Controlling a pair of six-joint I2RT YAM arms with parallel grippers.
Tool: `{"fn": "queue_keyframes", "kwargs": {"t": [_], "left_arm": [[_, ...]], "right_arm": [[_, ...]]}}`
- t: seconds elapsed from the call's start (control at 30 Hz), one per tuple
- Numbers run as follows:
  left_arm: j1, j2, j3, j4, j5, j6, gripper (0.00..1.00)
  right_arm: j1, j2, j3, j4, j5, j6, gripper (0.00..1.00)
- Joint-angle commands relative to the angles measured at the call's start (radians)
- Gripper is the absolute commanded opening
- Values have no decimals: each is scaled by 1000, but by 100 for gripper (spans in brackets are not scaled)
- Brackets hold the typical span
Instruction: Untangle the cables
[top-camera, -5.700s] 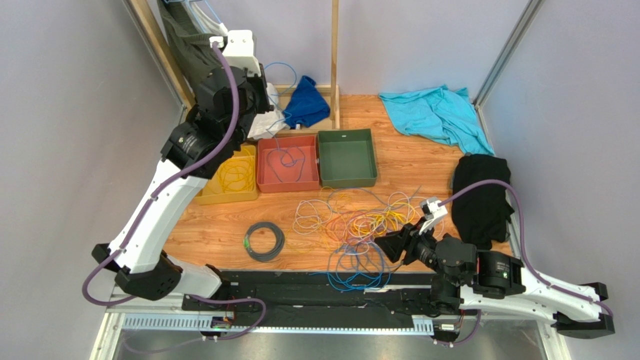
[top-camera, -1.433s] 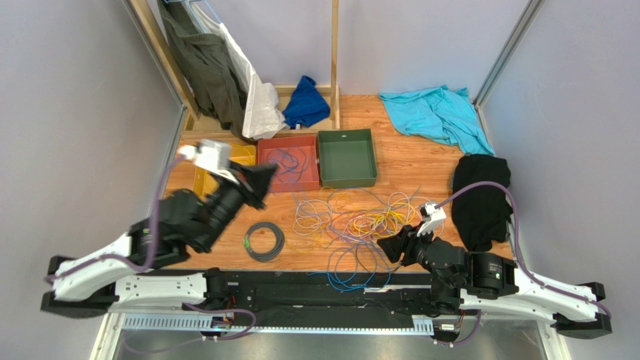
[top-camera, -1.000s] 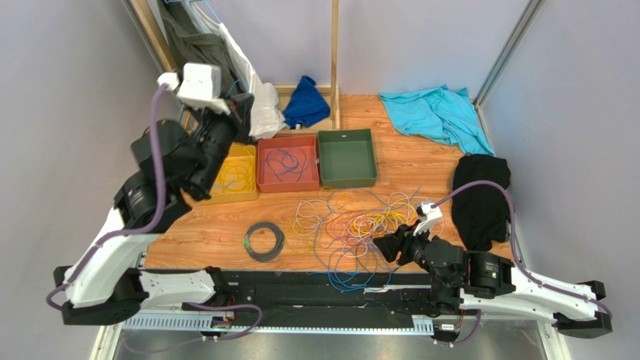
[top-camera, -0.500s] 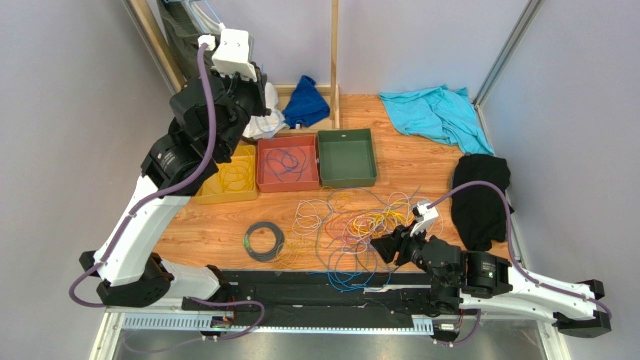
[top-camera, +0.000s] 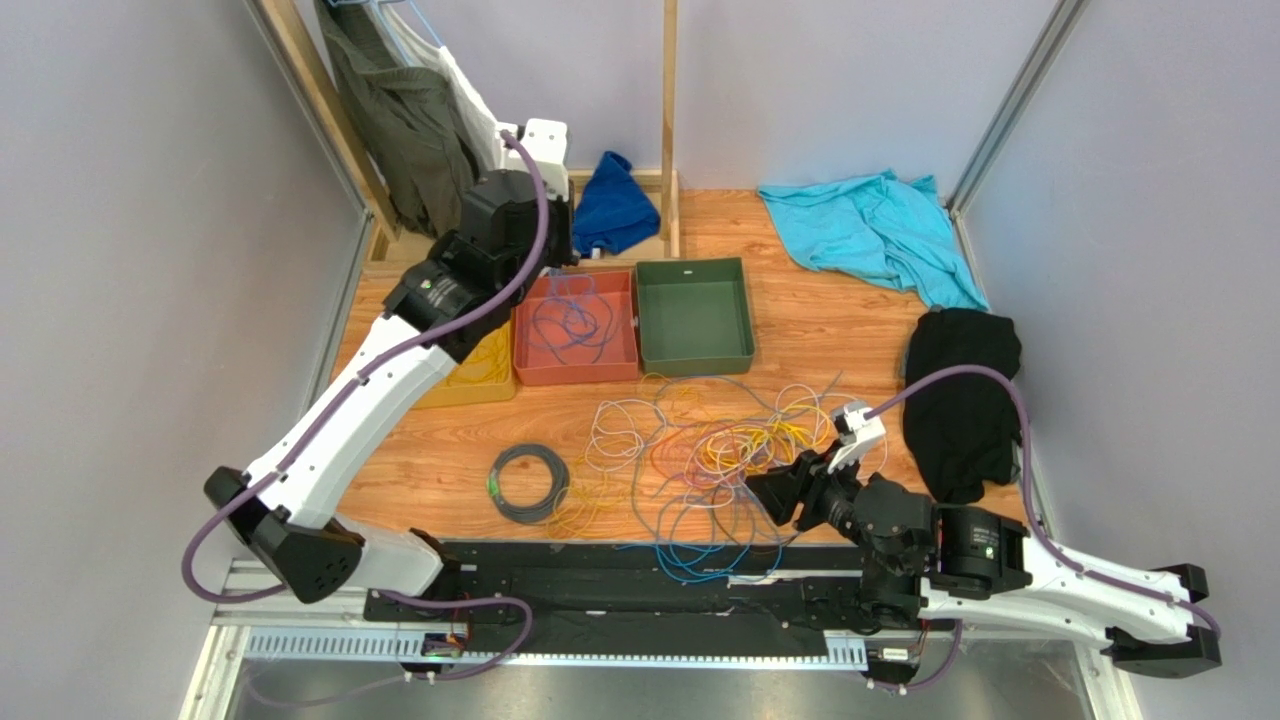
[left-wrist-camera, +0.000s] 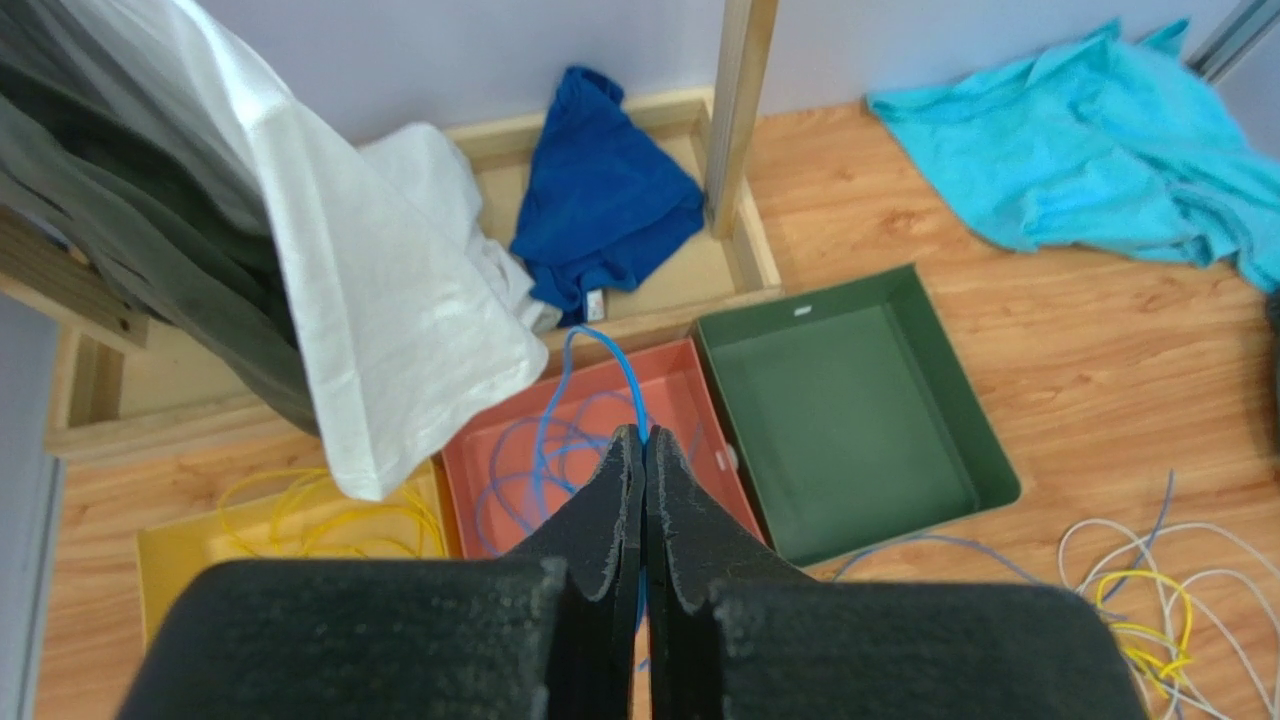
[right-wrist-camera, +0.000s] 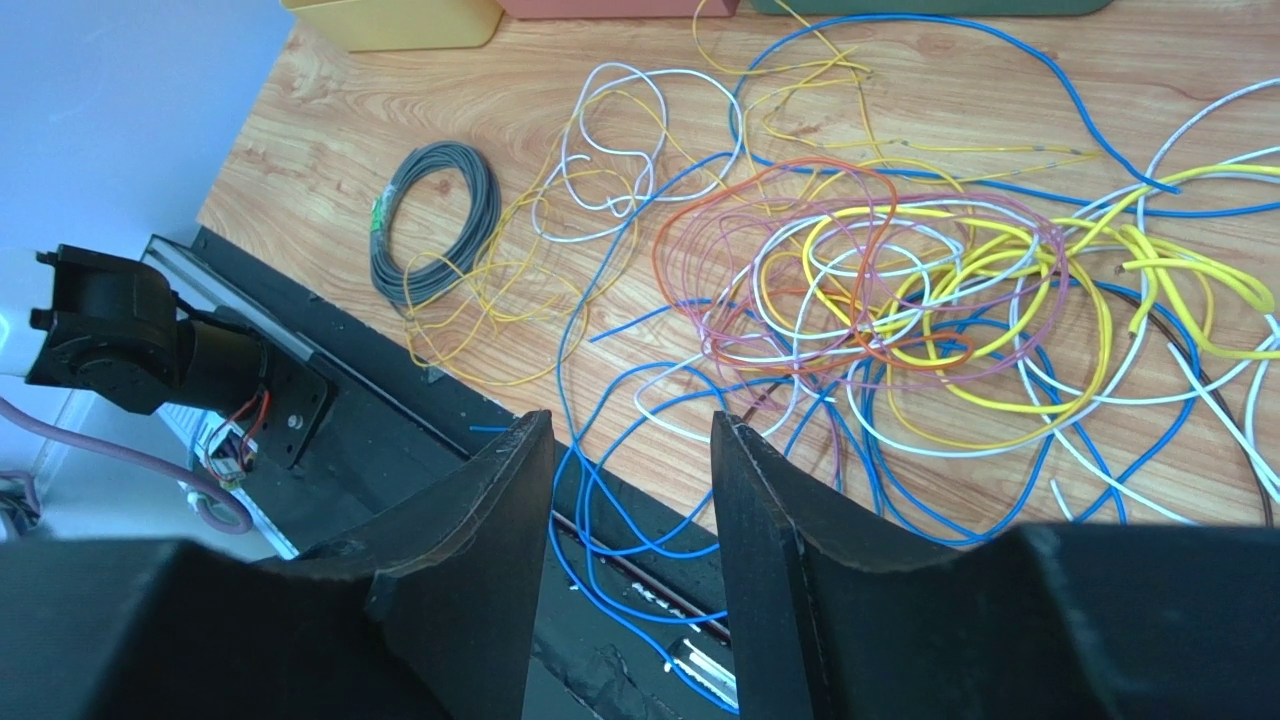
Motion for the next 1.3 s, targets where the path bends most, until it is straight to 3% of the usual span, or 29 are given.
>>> {"fn": "queue_keyframes", "kwargs": {"t": [0.0, 0.3, 0.33, 0.37, 0.4, 0.5, 0.57, 0.6, 0.73, 0.9, 1.03, 1.2, 1.27], "left_arm": [[30, 53, -80, 100, 48, -58, 0], [128, 190, -191, 194, 120, -128, 0], [132, 202, -191, 194, 129, -128, 5], [139, 231, -186, 190, 132, -128, 14], [140, 240, -185, 186, 137, -128, 41], [140, 242, -191, 191, 146, -130, 71], [140, 212, -207, 194, 140, -134, 81], [140, 196, -211, 193, 138, -136, 90], [139, 49, -250, 171, 146, -163, 92], [65, -190, -485, 243, 221, -246, 88], [-212, -307, -751, 370, 182, -317, 84], [-522, -243, -934, 562, 134, -367, 79], [-584, -203, -959, 619, 109, -357, 79]], "right_arm": [[2, -1, -15, 2, 29, -20, 47], [2, 48, -19, 26, 42, -43, 47], [2, 55, -21, 31, 45, -46, 47], [2, 64, -21, 34, 45, -52, 47], [2, 71, -21, 37, 46, -53, 47], [2, 89, -18, 45, 52, -61, 47], [2, 95, -12, 45, 57, -63, 47], [2, 97, -10, 45, 57, -64, 47], [2, 95, 3, 39, 60, -60, 47], [2, 72, 7, 32, 103, -41, 53], [4, 72, 0, 31, 134, -20, 56], [2, 65, 34, -9, 117, 0, 54], [2, 57, 45, -26, 105, 6, 53]]}}
